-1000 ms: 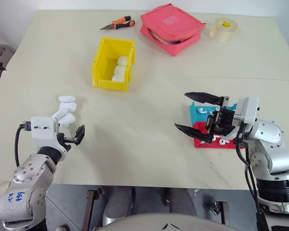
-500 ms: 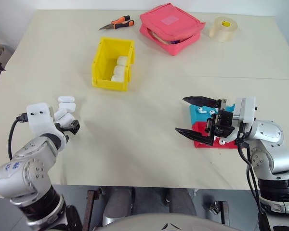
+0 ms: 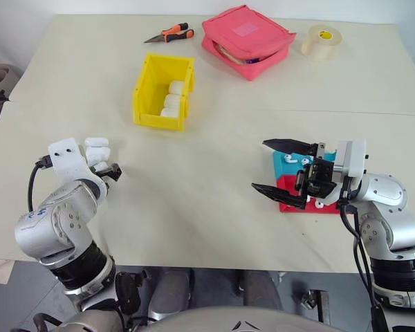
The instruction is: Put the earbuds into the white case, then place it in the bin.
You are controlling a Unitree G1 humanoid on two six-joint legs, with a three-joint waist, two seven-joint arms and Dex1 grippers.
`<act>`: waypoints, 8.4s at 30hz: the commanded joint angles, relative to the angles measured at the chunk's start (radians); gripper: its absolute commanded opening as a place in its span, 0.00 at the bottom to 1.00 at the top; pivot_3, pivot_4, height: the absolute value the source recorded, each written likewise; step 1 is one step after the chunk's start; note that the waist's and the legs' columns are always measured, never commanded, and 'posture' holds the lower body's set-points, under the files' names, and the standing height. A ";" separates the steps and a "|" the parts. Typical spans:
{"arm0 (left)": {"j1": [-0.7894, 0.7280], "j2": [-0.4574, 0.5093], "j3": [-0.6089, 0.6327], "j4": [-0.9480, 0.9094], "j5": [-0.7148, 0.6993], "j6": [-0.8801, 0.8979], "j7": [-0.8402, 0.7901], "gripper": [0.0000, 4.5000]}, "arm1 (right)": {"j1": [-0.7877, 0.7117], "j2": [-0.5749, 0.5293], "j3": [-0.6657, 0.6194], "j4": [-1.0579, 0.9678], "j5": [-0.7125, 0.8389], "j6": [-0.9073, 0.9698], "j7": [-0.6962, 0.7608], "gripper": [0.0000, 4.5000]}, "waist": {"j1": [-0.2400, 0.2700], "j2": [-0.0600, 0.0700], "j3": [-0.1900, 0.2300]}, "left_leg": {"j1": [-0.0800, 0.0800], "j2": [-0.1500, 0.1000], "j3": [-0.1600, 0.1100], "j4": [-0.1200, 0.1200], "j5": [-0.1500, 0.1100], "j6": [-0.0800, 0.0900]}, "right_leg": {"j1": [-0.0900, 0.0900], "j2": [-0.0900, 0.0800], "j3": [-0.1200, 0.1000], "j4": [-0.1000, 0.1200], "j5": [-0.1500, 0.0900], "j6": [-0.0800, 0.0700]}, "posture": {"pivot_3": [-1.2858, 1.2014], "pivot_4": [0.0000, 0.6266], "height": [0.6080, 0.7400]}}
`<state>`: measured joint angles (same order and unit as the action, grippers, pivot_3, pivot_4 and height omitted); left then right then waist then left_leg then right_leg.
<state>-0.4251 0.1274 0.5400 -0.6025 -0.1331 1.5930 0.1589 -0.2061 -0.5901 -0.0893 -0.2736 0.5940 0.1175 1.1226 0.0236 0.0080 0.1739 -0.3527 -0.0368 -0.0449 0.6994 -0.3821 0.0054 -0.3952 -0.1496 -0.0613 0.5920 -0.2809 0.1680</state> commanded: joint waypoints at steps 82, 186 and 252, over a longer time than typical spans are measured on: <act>0.216 0.404 0.034 0.065 -0.754 -0.051 -0.056 0.62 | 0.068 0.013 -0.011 -0.042 -0.003 -0.021 -0.032 1.00 | -0.002 0.011 -0.006 | 0.002 0.000 0.000 -0.002 0.000 -0.001 | -0.001 -0.001 0.002 0.002 -0.001 -0.003 | 0.52 0.24 1.00; 0.019 -0.087 -0.776 0.659 -0.357 -1.717 -1.387 0.62 | 0.134 -0.582 0.082 0.016 -0.446 0.233 0.044 0.43 | 0.002 0.005 -0.003 | -0.002 0.000 0.001 0.002 0.000 0.005 | 0.003 -0.001 -0.003 -0.005 0.001 0.002 | 0.52 0.24 1.00; -0.104 -0.076 -0.676 0.744 -0.431 -1.572 -1.446 0.62 | 0.204 0.165 -0.100 -0.423 0.317 0.256 -0.458 0.11 | 0.001 0.006 -0.003 | -0.002 -0.001 0.001 0.002 0.000 0.005 | 0.002 0.000 -0.002 -0.003 0.001 0.002 | 0.52 0.24 1.00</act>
<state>-0.5077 0.0555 -0.1406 0.1851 -0.5426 0.0224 -1.2896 -0.0083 -0.4314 -0.1916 -0.6916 0.9185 0.4073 0.6517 0.0241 0.0137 0.1708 -0.3544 -0.0380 -0.0442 0.7013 -0.3823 0.0101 -0.3931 -0.1498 -0.0630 0.5894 -0.2798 0.1699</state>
